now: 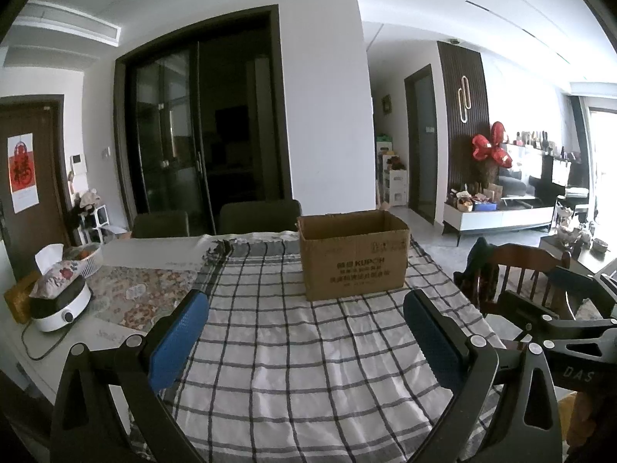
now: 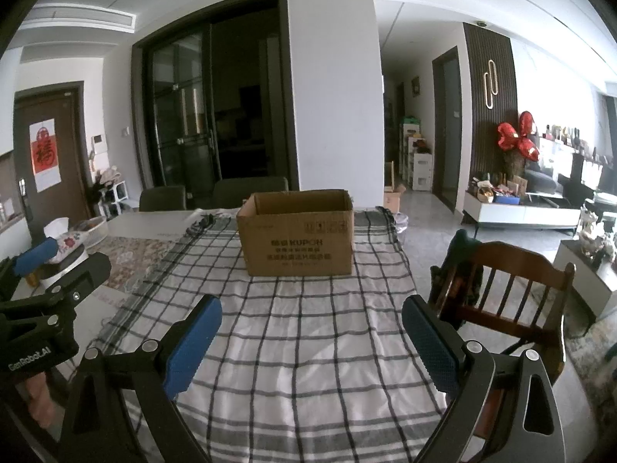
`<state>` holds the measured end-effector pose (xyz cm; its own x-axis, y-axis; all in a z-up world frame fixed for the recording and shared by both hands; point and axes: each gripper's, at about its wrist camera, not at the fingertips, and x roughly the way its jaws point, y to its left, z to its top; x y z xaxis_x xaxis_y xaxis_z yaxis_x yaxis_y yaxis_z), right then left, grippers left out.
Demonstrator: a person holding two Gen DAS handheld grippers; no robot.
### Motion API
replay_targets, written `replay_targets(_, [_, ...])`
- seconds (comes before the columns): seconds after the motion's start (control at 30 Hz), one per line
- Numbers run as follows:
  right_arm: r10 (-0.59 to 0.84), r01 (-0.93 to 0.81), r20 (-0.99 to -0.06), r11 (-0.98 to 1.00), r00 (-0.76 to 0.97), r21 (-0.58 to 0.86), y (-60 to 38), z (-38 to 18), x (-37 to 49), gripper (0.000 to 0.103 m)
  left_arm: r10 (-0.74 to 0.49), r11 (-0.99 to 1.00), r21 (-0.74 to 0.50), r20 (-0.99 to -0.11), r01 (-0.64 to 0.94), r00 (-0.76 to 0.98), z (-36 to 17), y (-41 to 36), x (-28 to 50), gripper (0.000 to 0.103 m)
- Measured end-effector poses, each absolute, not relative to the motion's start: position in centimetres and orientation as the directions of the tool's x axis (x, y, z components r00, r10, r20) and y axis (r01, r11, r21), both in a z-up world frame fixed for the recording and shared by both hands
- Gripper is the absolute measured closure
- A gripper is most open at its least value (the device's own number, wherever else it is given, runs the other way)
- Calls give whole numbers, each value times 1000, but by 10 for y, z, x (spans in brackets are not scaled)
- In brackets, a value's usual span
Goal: Organize snacks
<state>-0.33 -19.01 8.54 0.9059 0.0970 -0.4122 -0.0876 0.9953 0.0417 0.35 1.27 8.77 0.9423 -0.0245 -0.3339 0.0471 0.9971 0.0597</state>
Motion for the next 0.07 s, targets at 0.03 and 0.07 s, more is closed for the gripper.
replay_targets(0.03, [96,-87,-413,995,906,41,-190,85,-4,8,-27,997,59,-335,49,942,87,13,4,0])
replay_targets(0.07, [97,-87,-411,995,906,43,-190,85,-3,8,-29,997,58,-337,52,941,86,13,4,0])
